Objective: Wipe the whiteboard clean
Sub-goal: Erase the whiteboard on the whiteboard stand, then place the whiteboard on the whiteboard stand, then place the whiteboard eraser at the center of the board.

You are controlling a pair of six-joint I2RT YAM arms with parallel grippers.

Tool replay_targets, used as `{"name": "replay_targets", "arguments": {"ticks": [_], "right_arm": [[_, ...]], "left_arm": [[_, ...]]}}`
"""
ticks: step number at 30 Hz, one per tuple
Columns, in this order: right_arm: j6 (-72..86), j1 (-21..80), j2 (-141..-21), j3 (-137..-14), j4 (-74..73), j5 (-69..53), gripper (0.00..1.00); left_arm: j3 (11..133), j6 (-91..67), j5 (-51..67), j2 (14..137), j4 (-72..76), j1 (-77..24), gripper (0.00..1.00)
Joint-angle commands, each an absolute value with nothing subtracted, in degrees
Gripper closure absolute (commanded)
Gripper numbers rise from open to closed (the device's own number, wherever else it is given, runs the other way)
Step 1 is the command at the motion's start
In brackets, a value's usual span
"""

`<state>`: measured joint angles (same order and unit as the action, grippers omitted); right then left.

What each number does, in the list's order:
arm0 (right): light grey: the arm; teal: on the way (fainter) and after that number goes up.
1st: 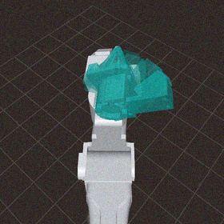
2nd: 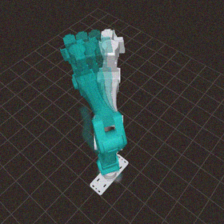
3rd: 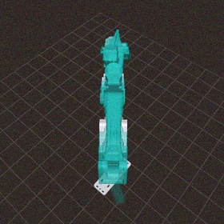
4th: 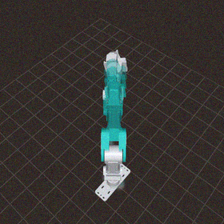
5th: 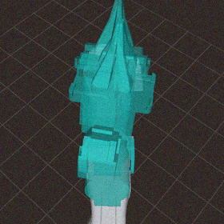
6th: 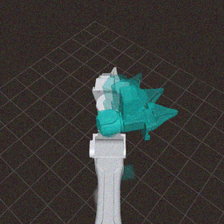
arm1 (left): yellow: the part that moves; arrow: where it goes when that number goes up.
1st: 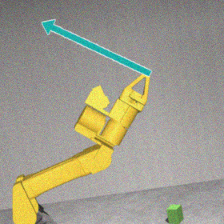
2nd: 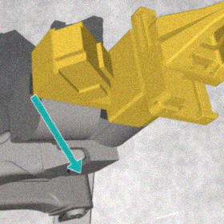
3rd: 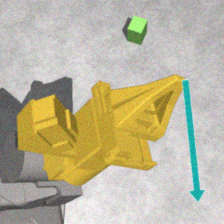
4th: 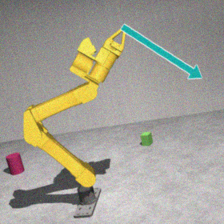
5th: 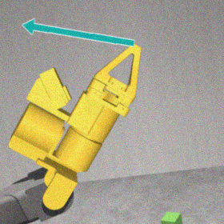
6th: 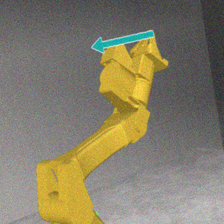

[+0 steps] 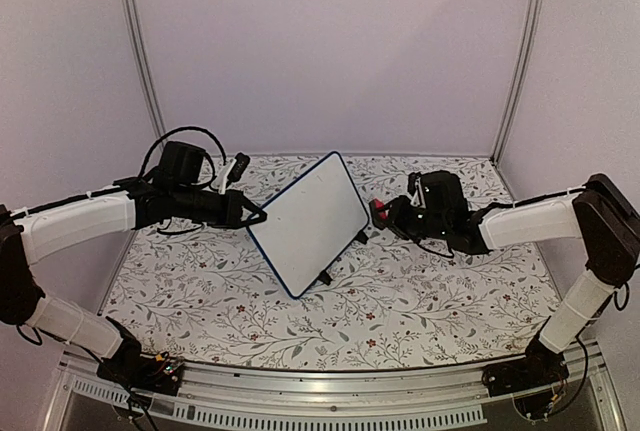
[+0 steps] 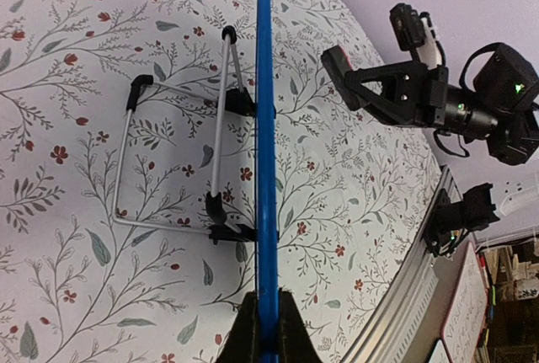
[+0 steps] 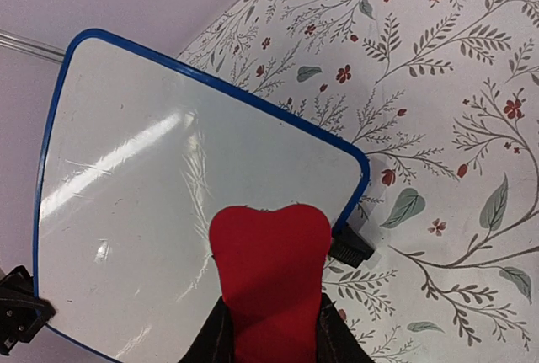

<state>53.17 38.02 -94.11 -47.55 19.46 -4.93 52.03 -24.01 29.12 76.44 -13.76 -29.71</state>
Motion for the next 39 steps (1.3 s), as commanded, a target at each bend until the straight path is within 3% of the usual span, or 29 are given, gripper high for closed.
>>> {"name": "replay_targets", "arguments": {"ticks": [1, 18, 29, 34, 39], "right_arm": [[49.0, 38.2, -93.4, -46.3, 16.2, 3.1, 0.9], [44.7, 37.3, -89.5, -42.4, 9.7, 10.5, 0.81], [43.5, 36.5, -93.2, -42.9, 7.3, 11.1, 0.74], [43.5, 36.4, -96.4, -43.8, 6.9, 9.9, 0.65], [43.3, 36.4, -99.4, -44.4, 6.7, 8.3, 0.48]], "left_arm": [[52.6, -23.1, 31.1, 76.2, -11.7, -30.4, 1.0], [52.6, -23.4, 31.6, 76.3, -11.4, -29.7, 0.7], [52.0, -23.6, 31.8, 74.3, -10.0, -29.6, 0.26], [51.9, -23.7, 31.6, 74.1, -9.9, -29.5, 0.12], [51.9, -23.8, 31.4, 74.0, -9.9, -29.4, 0.03]]}}
